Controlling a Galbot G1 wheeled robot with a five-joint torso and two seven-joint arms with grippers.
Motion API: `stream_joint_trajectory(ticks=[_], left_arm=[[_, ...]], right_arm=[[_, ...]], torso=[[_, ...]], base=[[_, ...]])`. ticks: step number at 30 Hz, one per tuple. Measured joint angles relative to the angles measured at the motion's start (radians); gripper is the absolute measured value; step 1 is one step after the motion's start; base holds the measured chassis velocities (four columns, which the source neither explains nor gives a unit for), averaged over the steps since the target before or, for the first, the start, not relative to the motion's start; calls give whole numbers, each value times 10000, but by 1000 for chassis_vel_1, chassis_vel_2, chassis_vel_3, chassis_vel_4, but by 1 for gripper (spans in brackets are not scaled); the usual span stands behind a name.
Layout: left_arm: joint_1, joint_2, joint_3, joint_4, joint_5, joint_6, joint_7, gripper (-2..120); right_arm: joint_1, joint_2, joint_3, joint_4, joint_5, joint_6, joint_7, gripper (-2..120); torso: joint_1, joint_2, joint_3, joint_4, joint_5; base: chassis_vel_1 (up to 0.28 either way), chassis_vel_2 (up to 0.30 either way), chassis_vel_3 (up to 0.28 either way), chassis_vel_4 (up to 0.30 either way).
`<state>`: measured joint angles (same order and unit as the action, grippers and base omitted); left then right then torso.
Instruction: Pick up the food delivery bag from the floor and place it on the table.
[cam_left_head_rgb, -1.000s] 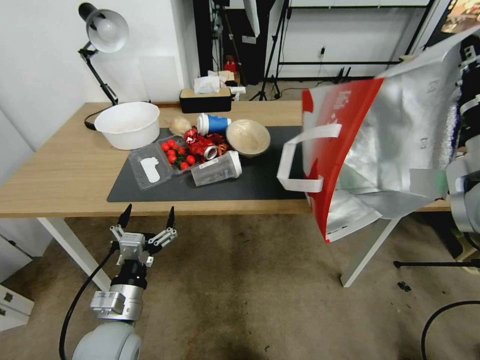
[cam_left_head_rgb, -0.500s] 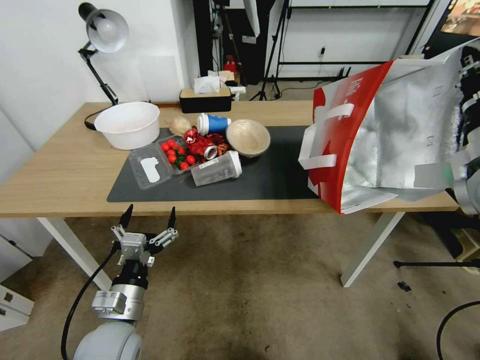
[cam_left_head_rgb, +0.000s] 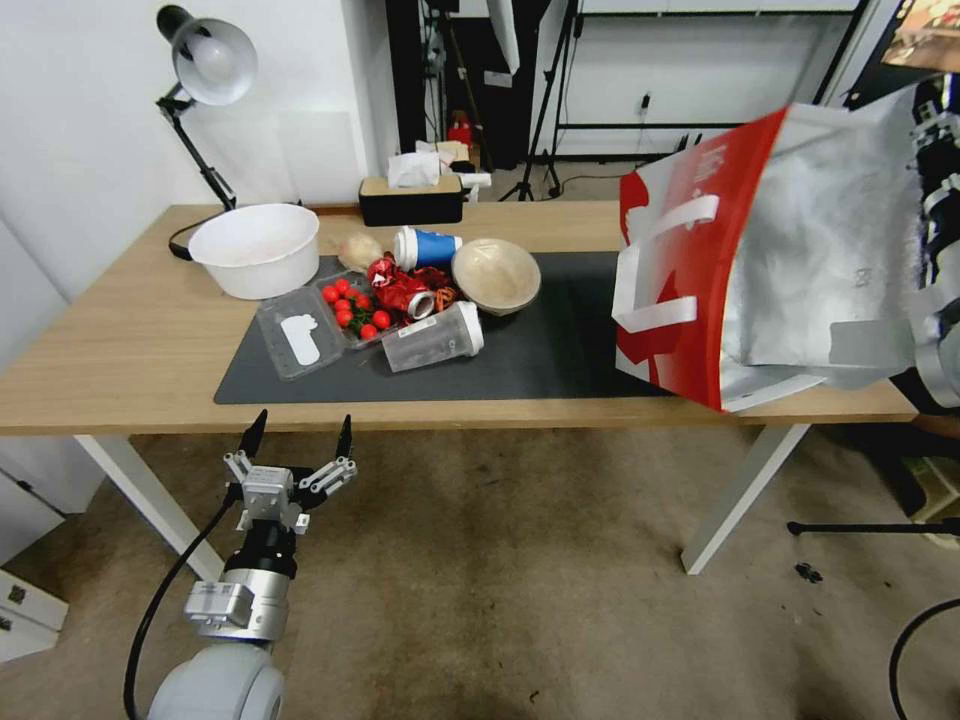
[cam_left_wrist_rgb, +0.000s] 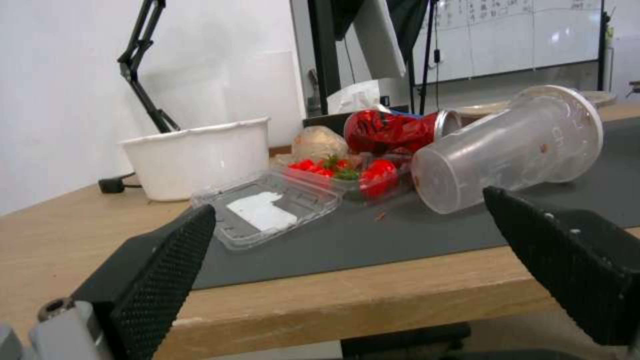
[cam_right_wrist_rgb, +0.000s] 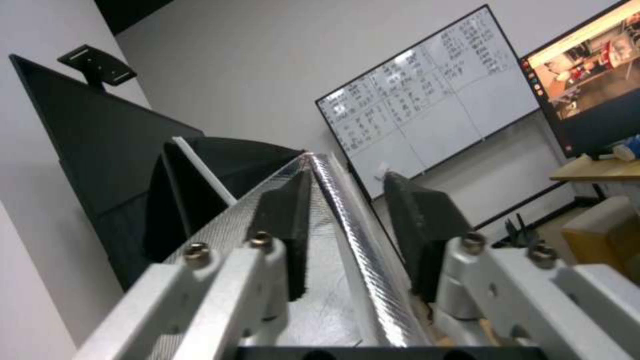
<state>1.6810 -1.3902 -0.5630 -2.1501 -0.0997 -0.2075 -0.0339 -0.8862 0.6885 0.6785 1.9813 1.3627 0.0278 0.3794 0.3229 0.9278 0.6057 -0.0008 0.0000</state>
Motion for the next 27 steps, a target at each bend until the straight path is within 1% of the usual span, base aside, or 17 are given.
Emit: stream_joint_trajectory(ticks=[4, 5, 8, 9, 10, 11, 12, 13, 16, 17, 18, 20, 27], left_arm=[[-24, -1, 31, 36, 0, -7, 8, 100], [-24, -1, 31, 36, 0, -7, 8, 100], [-21, 1, 33, 46, 0, -11, 9, 100], [-21, 1, 33, 46, 0, -11, 9, 100], [-21, 4, 25, 56, 0, -18, 9, 100], [-23, 7, 18, 65, 0, -26, 10, 100], [-28, 9, 16, 75, -7, -33, 9, 100], [-28, 9, 16, 75, -7, -33, 9, 100], [-43, 11, 25, 130, -32, -43, 1, 100], [-43, 11, 25, 130, -32, -43, 1, 100], [-53, 8, 44, 160, -39, -53, -1, 100], [-60, 5, 69, 195, -79, -95, -1, 100], [-63, 12, 85, 252, -191, -200, -40, 100]], right_arm=[[22, -4, 0, -116, -59, -7, -129, 51], [22, -4, 0, -116, -59, -7, -129, 51], [29, -30, 6, -175, -126, 2, -298, 65], [29, -30, 6, -175, -126, 2, -298, 65], [-29, -32, 36, -165, -179, 34, -424, 71], [-86, -31, 68, -138, -229, 78, -527, 74], [-197, -13, 124, -74, -306, 157, -703, 80], [-197, -13, 124, -74, -306, 157, -703, 80], [-716, 72, 396, 290, -637, 346, -1410, 92], [-716, 72, 396, 290, -637, 346, -1410, 92], [-935, 116, 495, 459, -831, 426, -1687, 97], [-1232, 216, 618, 692, -1154, 508, -1998, 100], [-2042, 685, 836, 1270, -1882, 609, -2442, 100]], torso=[[0, 0, 0, 0, 0], [0, 0, 0, 0, 0], [0, -1, 0, 0, 0], [0, -1, 0, 0, 0], [0, 0, 0, 1, -1], [0, 0, 0, 1, 0], [0, 0, 0, 1, 0], [0, 0, 0, 1, 0], [0, 0, 0, -1, 0], [0, 0, 0, -1, 0], [0, 0, -1, -1, -1], [-1, 0, -1, 0, -1], [-1, 0, -1, 0, -1]], base=[[0, 0, 0, 0], [0, 0, 0, 0], [0, 0, 0, 0], [0, 0, 0, 0], [0, 0, 0, 0], [0, 0, 0, 0], [0, 0, 0, 0], [0, 0, 0, 0], [0, 0, 0, 0], [0, 0, 0, 0], [0, 0, 0, 0], [0, 0, 0, 0], [0, 0, 0, 0]])
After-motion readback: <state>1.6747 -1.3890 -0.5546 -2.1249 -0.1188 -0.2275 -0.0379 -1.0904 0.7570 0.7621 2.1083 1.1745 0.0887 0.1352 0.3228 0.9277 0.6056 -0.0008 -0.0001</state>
